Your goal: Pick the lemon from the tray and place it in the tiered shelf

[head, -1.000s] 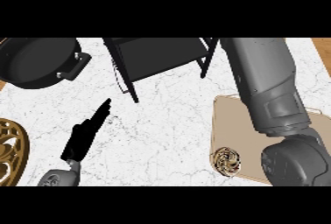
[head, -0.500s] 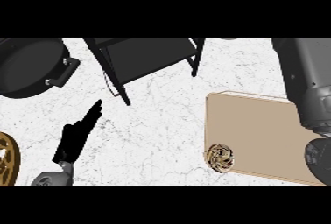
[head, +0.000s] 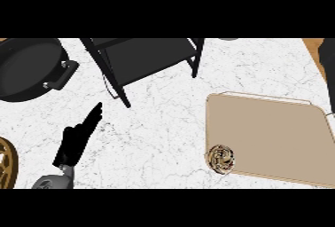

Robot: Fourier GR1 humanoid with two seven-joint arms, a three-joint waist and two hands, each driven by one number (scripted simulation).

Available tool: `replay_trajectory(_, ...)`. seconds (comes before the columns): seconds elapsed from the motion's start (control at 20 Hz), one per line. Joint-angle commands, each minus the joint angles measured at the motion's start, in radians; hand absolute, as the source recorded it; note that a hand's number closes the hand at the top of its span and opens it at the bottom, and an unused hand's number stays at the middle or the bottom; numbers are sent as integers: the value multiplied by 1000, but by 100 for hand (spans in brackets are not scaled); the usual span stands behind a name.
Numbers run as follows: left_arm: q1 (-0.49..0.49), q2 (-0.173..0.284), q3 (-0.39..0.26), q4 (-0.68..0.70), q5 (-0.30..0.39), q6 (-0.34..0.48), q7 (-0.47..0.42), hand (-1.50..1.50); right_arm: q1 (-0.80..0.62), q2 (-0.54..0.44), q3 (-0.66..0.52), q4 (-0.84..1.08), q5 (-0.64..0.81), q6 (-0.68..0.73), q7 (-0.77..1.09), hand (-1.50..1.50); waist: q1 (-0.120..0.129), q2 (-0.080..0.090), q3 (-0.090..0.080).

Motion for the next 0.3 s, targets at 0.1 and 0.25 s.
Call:
replay_trajectory(0.1, 3, 1, 10, 44, -26, 15, -46, 0, 35, -76, 46, 6, -33, 135, -20, -150, -5, -2, 0)
replay_trajectory(0.25, 74, -27, -32, -89, -31, 24, 20, 0, 42, -117, 66, 42, -20, 125, -9, -150, 9, -1, 0)
